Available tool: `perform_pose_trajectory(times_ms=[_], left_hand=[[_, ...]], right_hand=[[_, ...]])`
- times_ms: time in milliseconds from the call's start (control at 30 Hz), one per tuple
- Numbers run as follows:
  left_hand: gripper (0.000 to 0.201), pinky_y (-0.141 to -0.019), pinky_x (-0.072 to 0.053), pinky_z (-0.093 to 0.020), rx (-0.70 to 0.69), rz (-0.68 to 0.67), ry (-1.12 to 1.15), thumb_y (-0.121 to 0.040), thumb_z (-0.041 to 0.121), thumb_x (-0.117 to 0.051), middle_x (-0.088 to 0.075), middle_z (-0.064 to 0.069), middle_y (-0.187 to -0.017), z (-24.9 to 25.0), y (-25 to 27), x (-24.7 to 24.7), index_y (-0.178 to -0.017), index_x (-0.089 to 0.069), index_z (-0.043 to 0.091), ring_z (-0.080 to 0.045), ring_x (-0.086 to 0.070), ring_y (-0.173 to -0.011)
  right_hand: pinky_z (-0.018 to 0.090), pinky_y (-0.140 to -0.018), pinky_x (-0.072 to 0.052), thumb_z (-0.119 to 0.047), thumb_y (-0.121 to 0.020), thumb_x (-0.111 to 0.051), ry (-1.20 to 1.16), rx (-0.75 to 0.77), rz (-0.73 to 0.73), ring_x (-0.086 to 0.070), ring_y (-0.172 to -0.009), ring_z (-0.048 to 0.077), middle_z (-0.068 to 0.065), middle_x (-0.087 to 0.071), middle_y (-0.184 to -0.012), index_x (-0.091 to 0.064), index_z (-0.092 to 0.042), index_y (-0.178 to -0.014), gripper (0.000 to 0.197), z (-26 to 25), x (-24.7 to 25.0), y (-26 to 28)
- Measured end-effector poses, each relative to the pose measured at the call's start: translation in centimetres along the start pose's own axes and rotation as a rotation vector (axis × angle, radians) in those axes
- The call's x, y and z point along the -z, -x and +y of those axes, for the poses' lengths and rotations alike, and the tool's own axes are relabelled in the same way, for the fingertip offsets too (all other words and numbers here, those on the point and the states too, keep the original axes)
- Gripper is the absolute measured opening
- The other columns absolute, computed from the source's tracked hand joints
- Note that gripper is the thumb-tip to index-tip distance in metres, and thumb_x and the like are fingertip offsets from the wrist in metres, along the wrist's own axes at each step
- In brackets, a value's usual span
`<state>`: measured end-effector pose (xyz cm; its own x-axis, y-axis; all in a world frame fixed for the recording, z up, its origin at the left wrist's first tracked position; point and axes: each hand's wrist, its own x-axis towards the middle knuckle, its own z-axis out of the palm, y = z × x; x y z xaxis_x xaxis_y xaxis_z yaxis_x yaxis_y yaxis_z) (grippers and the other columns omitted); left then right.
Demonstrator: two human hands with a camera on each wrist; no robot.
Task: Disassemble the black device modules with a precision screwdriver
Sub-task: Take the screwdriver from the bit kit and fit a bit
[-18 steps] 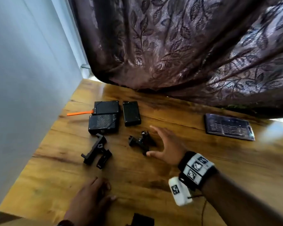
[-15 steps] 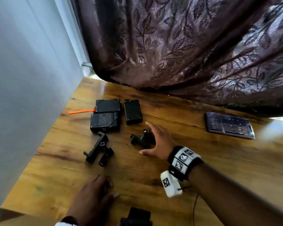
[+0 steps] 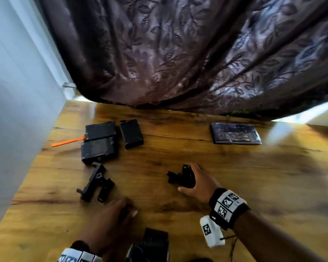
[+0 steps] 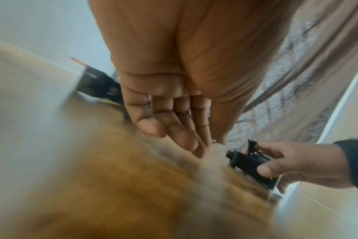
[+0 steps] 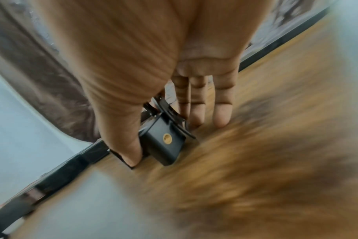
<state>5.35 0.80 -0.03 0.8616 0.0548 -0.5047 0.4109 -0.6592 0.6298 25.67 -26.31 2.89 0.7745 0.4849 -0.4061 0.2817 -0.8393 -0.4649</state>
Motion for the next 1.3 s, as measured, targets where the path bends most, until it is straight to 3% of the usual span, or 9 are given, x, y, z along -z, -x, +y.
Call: perform_pose_trajectory(times_ms=[167,267,333,400,533,633,800,1133,1300], left_hand=[[0.006,-0.071,-0.045,-0.009,-0.132,-0.016,-0.081,-0.095,0.057,-0.058,-0.062,0.027,-0.095,5.2,-4.6,-0.9,-0.095,-0.056,0.051,0.013,-0.058,-0.083],[0.014,-0.065,-0.041,-0.007,-0.236,-0.015,-0.099,-0.086,0.071,-0.052,-0.06,0.027,-0.089,9.3,-7.2,-2.4,-0.099,-0.052,0.064,0.015,-0.056,-0.08],[0.029,-0.068,-0.041,-0.01,-0.297,-0.03,-0.117,-0.079,0.086,-0.037,-0.058,0.031,-0.094,11.9,-8.8,-3.9,-0.103,-0.044,0.072,0.01,-0.058,-0.085],[0.042,-0.081,-0.043,-0.021,-0.357,-0.028,-0.183,-0.082,0.087,-0.033,-0.054,0.03,-0.113,14.8,-9.6,-5.5,-0.111,-0.046,0.06,0.001,-0.058,-0.103],[0.068,-0.11,-0.038,-0.033,-0.395,-0.097,-0.332,-0.096,0.07,-0.042,-0.034,0.013,-0.155,20.7,-10.2,-8.6,-0.153,-0.026,0.037,-0.011,-0.039,-0.137],[0.087,-0.118,-0.031,-0.042,-0.346,-0.137,-0.416,-0.089,0.081,-0.039,-0.018,0.011,-0.165,23.7,-10.4,-11.2,-0.159,-0.013,0.035,-0.015,-0.025,-0.148],[0.106,-0.123,-0.02,-0.048,-0.187,-0.023,-0.39,-0.08,0.087,-0.045,-0.017,0.004,-0.166,27.6,-11.0,-15.2,-0.161,-0.008,0.029,-0.022,-0.017,-0.151],[0.079,-0.122,-0.016,-0.054,-0.108,0.087,-0.485,-0.086,0.075,-0.053,-0.008,0.011,-0.164,29.6,-12.6,-17.5,-0.151,-0.038,0.033,-0.021,-0.01,-0.152],[0.083,-0.123,-0.014,-0.053,-0.13,0.138,-0.426,-0.084,0.075,-0.058,-0.01,0.015,-0.163,28.5,-12.6,-17.0,-0.153,-0.035,0.034,-0.018,-0.007,-0.151]], right_hand=[[0.043,-0.103,-0.051,-0.068,-0.068,-0.08,-0.119,-0.286,0.121,-0.053,-0.126,0.025,-0.002,-0.043,-0.143,-0.027,-0.032,-0.148,0.102,6.5,2.7,5.9],[0.043,-0.105,-0.049,-0.065,-0.072,-0.079,-0.224,-0.373,0.195,-0.052,-0.13,0.027,0.0,-0.039,-0.149,-0.025,-0.034,-0.151,0.101,9.9,3.7,9.0],[0.041,-0.105,-0.048,-0.058,-0.077,-0.079,-0.263,-0.393,0.219,-0.052,-0.132,0.027,0.0,-0.038,-0.153,-0.023,-0.035,-0.153,0.097,11.7,4.2,10.6],[0.039,-0.102,-0.049,-0.053,-0.081,-0.079,-0.273,-0.393,0.222,-0.056,-0.128,0.025,0.001,-0.045,-0.151,-0.024,-0.038,-0.153,0.091,13.4,4.5,11.6],[0.037,-0.092,-0.058,-0.048,-0.083,-0.079,-0.281,-0.314,0.157,-0.066,-0.103,0.012,-0.004,-0.066,-0.127,-0.029,-0.047,-0.147,0.08,16.3,5.1,12.0],[0.036,-0.09,-0.06,-0.042,-0.086,-0.077,-0.306,-0.24,0.102,-0.067,-0.101,0.009,-0.007,-0.067,-0.122,-0.033,-0.047,-0.145,0.074,17.9,5.6,11.8],[0.031,-0.094,-0.057,-0.034,-0.091,-0.07,-0.251,-0.054,0.035,-0.064,-0.111,0.013,-0.005,-0.061,-0.134,-0.036,-0.038,-0.149,0.067,20.2,6.5,10.2],[0.031,-0.097,-0.051,-0.02,-0.101,-0.052,-0.113,0.183,-0.06,-0.057,-0.118,0.022,-0.004,-0.052,-0.136,-0.047,-0.03,-0.147,0.047,23.3,9.6,7.6],[0.029,-0.086,-0.054,-0.046,-0.091,-0.069,-0.098,0.226,0.021,-0.058,-0.099,0.009,-0.013,-0.05,-0.128,-0.054,-0.032,-0.136,0.049,23.3,11.9,7.3]])
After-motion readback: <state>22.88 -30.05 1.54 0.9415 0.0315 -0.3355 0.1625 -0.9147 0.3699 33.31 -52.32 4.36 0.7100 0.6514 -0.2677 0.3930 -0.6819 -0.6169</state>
